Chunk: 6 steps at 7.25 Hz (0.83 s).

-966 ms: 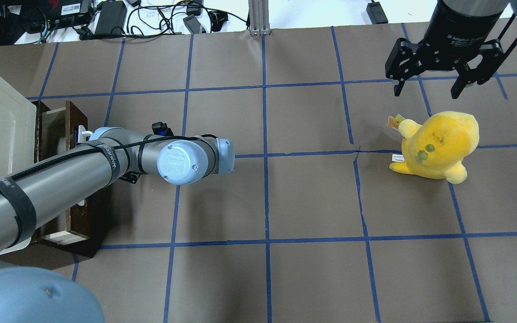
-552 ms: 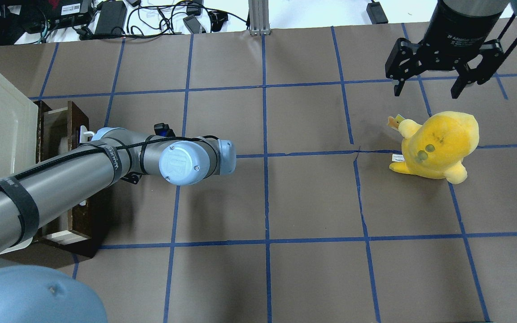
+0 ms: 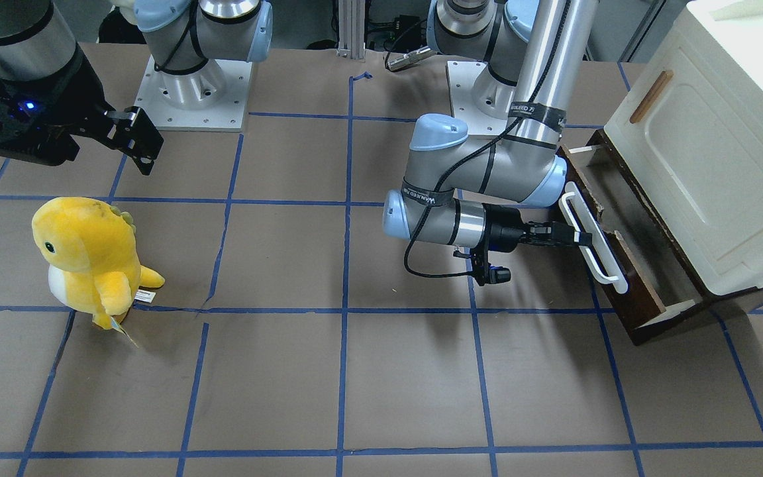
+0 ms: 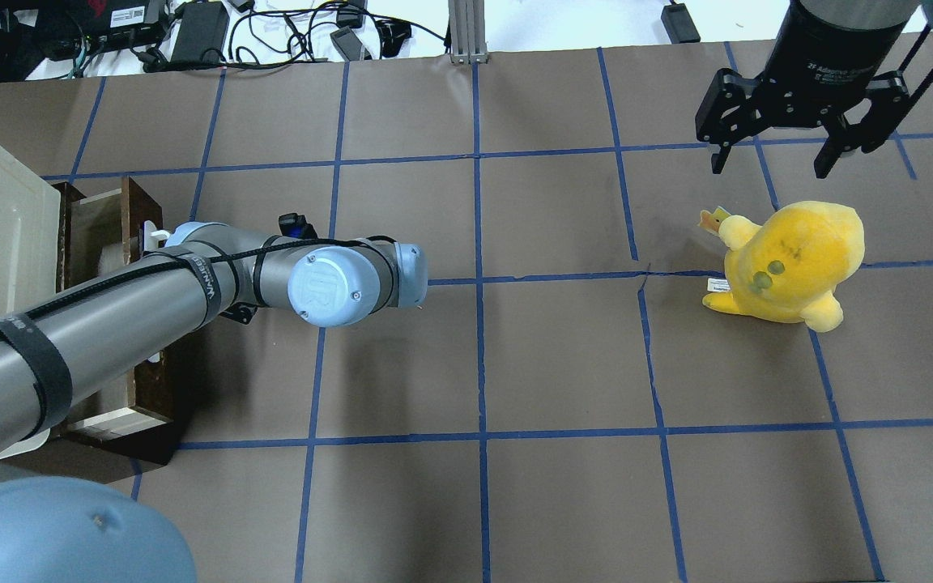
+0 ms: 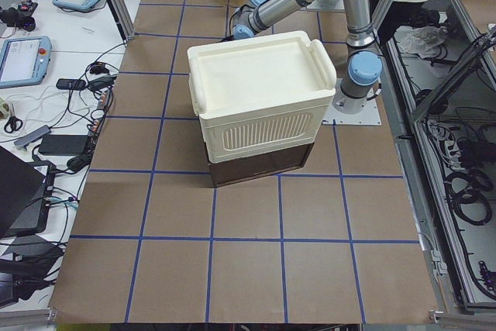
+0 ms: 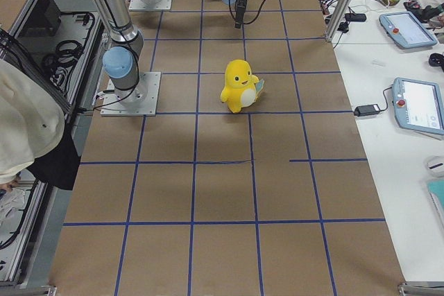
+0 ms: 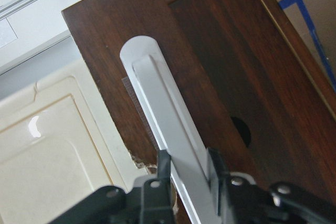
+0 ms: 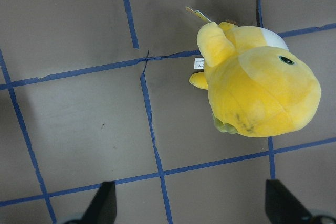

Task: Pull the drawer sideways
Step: 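Pull the handle with the left gripper, sliding the drawer out sideways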

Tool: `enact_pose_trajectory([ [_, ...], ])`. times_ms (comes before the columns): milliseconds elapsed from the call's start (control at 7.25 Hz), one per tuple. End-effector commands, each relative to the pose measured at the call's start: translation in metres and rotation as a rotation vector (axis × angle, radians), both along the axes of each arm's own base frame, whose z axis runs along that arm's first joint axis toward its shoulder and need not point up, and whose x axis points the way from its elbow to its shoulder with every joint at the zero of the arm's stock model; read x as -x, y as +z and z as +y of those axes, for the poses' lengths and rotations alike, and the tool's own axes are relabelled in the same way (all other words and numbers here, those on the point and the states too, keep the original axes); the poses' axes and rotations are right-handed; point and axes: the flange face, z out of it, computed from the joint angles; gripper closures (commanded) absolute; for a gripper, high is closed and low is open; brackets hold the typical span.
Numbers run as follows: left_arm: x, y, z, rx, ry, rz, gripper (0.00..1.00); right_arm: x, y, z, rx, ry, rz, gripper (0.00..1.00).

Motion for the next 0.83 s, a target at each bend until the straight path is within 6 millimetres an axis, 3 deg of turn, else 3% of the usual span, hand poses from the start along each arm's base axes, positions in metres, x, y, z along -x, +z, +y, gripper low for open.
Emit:
enact_pose_trajectory([
  [0, -0.002, -0.003, -0.001, -0.008, 0.005, -0.001, 0.68, 0.0, 0.0, 0.0, -0.001, 0.0, 0.0, 0.0],
  [690, 0.013, -0.005, 0.005, -0.013, -0.024, -0.001, 0.68, 0.0, 0.0, 0.0, 0.001, 0.0, 0.0, 0.0],
])
